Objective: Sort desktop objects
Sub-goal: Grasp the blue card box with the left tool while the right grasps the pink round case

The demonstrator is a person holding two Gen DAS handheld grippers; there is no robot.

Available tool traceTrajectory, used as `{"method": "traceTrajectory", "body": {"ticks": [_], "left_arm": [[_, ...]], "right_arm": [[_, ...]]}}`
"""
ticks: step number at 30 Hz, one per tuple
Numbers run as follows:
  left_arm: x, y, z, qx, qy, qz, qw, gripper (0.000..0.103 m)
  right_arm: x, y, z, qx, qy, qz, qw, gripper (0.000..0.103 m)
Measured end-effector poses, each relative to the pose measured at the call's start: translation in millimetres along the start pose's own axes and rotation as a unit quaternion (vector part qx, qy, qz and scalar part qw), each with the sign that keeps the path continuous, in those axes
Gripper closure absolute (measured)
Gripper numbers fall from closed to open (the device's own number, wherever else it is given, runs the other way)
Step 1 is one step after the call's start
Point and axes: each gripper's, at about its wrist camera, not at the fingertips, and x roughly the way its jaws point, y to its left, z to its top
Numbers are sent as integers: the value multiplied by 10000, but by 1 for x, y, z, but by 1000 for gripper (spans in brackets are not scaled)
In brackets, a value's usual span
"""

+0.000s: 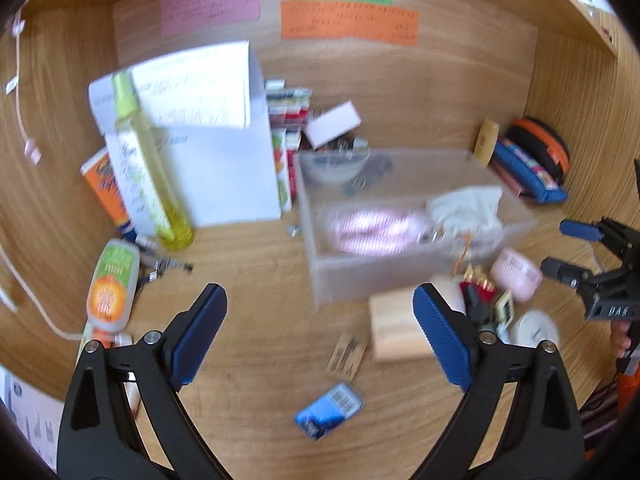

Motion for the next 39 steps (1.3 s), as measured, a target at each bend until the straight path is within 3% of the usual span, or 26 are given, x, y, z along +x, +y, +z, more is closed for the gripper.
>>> {"method": "traceTrajectory", "body": {"ticks": [18,25,30,32,35,39], "left_arm": [[24,8,-70,-207,992,-92,9948,8],[35,6,-80,-182,1135,-19,9934,8],[37,5,-82,-204,1014,128,9946,8],[35,4,-83,-235,923,150,9953,11],[32,4,-84,-255,805,177,9963,24],[30,4,-85,-263,734,195,9968,39]], "right_arm": [[40,-5,-14,405,588,386,9967,20],[53,-18,-8,552,626,547,9950,20],[60,-25,-7,787,686,754,9917,20],[61,-25,-7,809,684,779,9913,21],[60,-21,-7,736,640,755,9924,22],[59,-17,-5,660,579,830,9927,39]]}}
